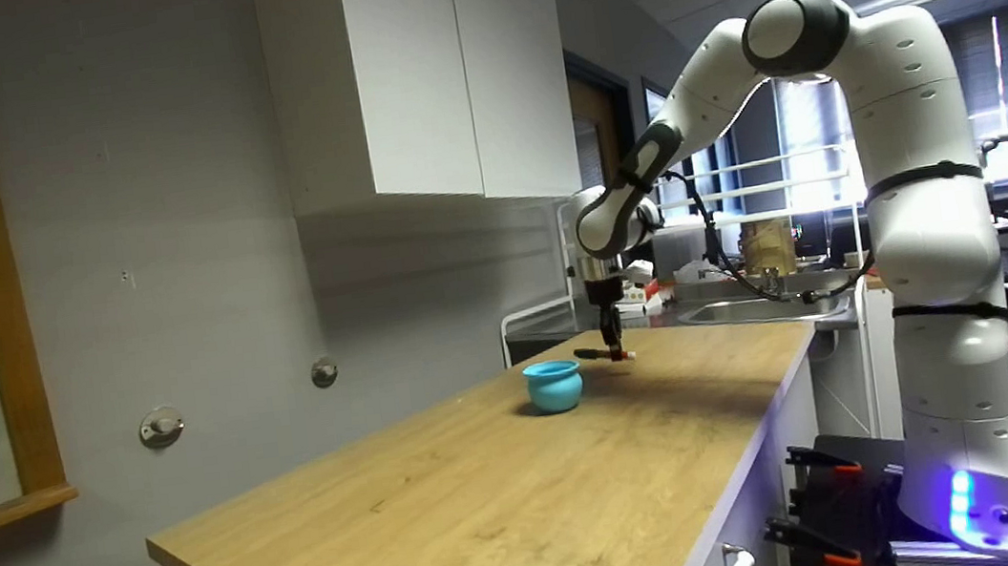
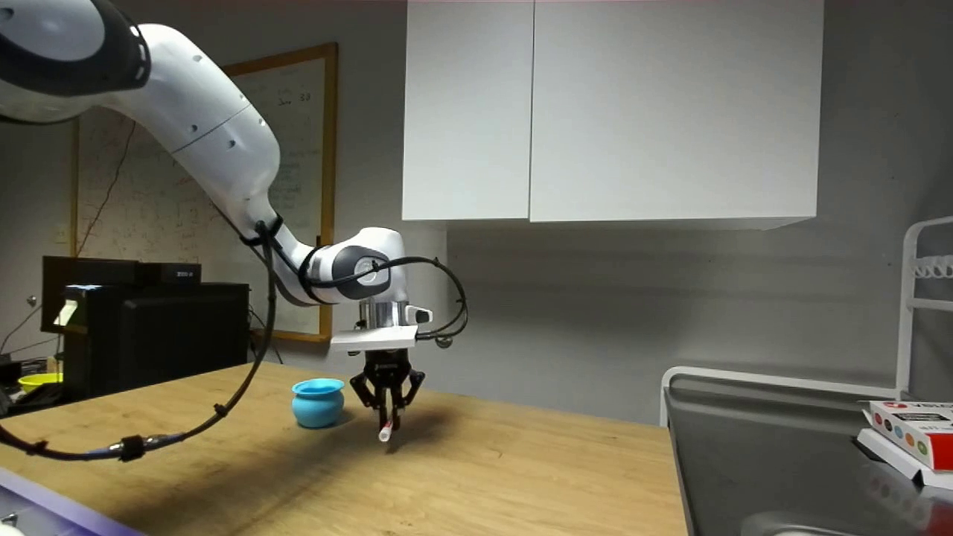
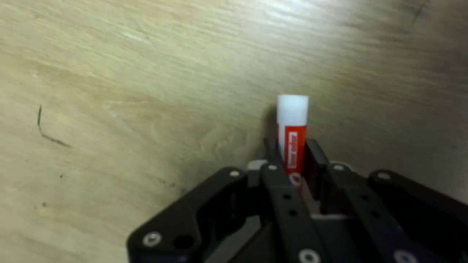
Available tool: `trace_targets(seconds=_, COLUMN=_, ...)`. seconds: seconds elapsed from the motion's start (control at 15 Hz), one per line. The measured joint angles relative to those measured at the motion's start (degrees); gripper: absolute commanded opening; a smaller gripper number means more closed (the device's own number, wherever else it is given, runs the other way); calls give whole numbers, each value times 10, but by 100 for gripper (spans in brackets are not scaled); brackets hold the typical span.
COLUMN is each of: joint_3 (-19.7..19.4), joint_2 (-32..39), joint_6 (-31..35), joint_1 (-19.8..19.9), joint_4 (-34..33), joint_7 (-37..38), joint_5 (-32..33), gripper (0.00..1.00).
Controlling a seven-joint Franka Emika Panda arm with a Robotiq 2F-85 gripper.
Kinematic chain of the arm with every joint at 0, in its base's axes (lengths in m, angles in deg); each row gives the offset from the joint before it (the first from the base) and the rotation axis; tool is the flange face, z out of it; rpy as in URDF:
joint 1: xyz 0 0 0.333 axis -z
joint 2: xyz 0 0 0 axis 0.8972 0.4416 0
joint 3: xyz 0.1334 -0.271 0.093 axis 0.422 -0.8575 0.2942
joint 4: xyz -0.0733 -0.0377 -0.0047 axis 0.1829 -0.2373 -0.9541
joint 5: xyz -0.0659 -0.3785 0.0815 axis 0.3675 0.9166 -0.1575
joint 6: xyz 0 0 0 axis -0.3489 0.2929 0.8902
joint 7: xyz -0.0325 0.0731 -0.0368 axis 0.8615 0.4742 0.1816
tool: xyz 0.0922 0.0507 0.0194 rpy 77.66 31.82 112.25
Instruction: Put the marker in the blue bowl
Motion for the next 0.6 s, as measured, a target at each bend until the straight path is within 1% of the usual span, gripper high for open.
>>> trace_targets(seconds=0.27, joint_3=10, joint_2=-27, joint_6=66, joint_1=-13, joint_4=0, joint_7=38, joint_5=-36, gripper=9)
trace_targets(seconds=0.6, joint_3=21, joint_2=-41, joint_6=141, joint_1=-34, joint_4=6, joint_7=99, joint_5=-93, gripper=9)
